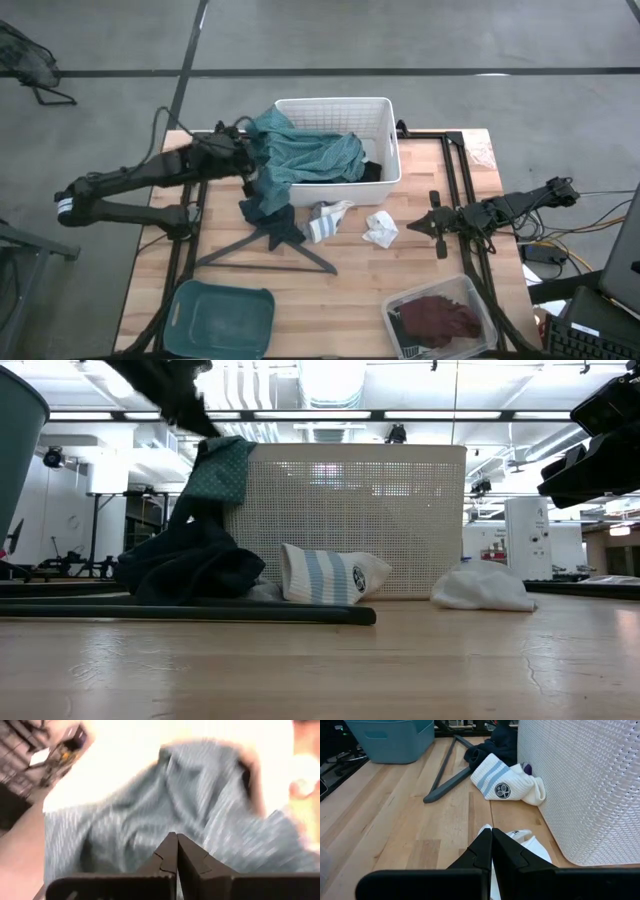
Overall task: Pick & Place Cloths
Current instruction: Put the blue polo into the white laundry bin
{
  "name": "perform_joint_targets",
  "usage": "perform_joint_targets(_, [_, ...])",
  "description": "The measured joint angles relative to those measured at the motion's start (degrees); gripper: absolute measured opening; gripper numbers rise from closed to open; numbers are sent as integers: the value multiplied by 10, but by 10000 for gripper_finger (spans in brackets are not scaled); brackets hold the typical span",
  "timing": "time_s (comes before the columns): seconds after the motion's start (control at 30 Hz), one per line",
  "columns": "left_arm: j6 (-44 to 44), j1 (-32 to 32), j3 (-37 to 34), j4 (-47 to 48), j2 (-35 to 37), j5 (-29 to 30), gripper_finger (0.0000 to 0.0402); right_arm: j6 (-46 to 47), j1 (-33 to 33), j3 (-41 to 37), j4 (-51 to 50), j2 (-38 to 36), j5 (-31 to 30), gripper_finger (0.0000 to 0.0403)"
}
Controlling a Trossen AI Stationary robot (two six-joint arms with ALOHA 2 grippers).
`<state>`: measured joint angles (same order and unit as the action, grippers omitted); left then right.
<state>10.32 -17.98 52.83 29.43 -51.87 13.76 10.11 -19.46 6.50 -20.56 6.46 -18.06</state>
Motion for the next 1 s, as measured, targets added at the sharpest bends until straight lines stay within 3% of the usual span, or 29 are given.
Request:
perform_joint_targets(0.17, [-16,0,54,67,2,-82,5,0,0,0,0,0,0,8])
perform_joint_targets(0.27, [-69,2,56,107,9,-153,19,0,0,0,0,0,0,8])
perform_joint_targets(0.37, [-112,19,40,129,17,-177,44,0,0,0,0,0,0,8])
perform_joint_targets(0.5, [-148,45,1,138,23,-145,92,0,0,0,0,0,0,8])
perform_joint_targets(0.7, [-169,55,-64,137,26,-124,200,0,0,0,0,0,0,8])
perform_joint_targets(0.87, [-173,54,-116,124,27,-31,282,0,0,0,0,0,0,8])
perform_joint_targets(1.0, [-139,54,-144,89,27,50,310,0,0,0,0,0,0,8])
